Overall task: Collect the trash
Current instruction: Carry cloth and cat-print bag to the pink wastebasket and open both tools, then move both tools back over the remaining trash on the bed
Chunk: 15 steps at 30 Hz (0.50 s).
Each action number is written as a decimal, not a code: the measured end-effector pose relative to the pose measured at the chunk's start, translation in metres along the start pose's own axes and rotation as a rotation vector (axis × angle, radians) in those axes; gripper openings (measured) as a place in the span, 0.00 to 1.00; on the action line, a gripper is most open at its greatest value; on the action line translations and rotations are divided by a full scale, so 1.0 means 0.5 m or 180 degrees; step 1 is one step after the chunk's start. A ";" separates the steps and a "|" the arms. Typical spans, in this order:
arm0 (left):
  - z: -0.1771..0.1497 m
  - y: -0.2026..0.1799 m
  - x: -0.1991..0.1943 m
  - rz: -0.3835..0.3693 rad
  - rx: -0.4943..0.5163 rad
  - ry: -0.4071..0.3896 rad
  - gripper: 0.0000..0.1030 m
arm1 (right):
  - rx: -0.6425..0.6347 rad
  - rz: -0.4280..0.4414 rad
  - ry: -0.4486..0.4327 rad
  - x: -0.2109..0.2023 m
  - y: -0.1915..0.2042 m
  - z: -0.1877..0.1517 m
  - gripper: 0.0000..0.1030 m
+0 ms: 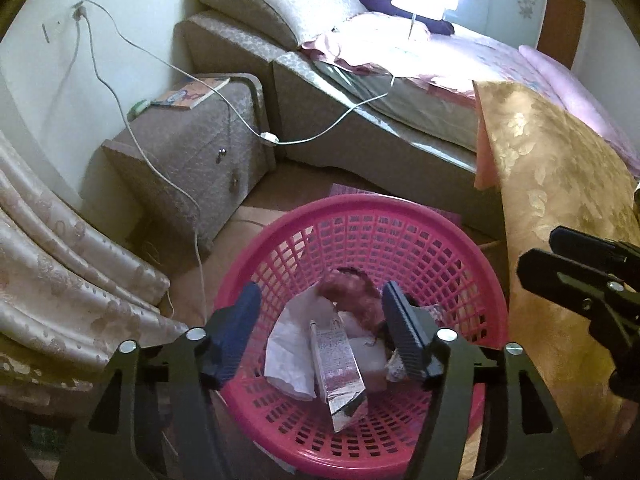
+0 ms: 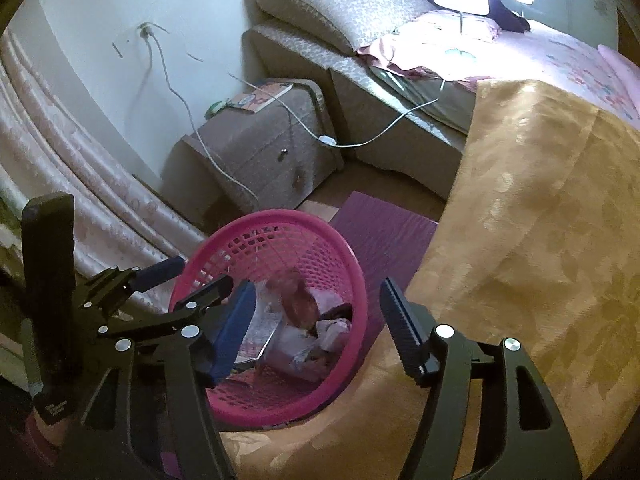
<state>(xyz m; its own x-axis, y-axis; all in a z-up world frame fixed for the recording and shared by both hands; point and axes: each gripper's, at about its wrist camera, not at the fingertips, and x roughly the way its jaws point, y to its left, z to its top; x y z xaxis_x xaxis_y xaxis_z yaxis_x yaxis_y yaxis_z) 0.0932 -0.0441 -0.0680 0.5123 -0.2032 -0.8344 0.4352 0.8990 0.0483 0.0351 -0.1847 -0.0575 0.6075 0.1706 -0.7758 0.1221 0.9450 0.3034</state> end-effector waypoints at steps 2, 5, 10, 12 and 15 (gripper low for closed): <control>0.000 -0.002 -0.007 0.0005 -0.0001 -0.0041 0.66 | 0.0025 -0.0009 -0.0045 -0.011 -0.008 -0.001 0.61; 0.002 -0.005 -0.018 -0.0014 0.0001 -0.0117 0.69 | 0.0066 -0.0034 -0.0107 -0.028 -0.022 -0.005 0.61; 0.007 -0.010 -0.034 -0.0067 -0.0016 -0.0204 0.69 | 0.0128 -0.0129 -0.0224 -0.065 -0.051 -0.023 0.61; 0.007 -0.010 -0.040 -0.0078 -0.0040 -0.0238 0.69 | 0.0144 -0.0176 -0.0272 -0.081 -0.063 -0.030 0.61; 0.008 -0.009 -0.050 -0.0097 -0.0084 -0.0293 0.69 | 0.0172 -0.0275 -0.0360 -0.106 -0.080 -0.046 0.61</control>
<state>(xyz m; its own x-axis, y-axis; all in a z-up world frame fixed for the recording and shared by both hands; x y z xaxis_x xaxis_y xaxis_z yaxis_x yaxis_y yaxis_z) 0.0816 -0.0445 -0.0449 0.5655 -0.2642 -0.7813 0.4327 0.9015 0.0083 -0.0201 -0.2253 -0.0411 0.6771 0.0538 -0.7339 0.2181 0.9379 0.2700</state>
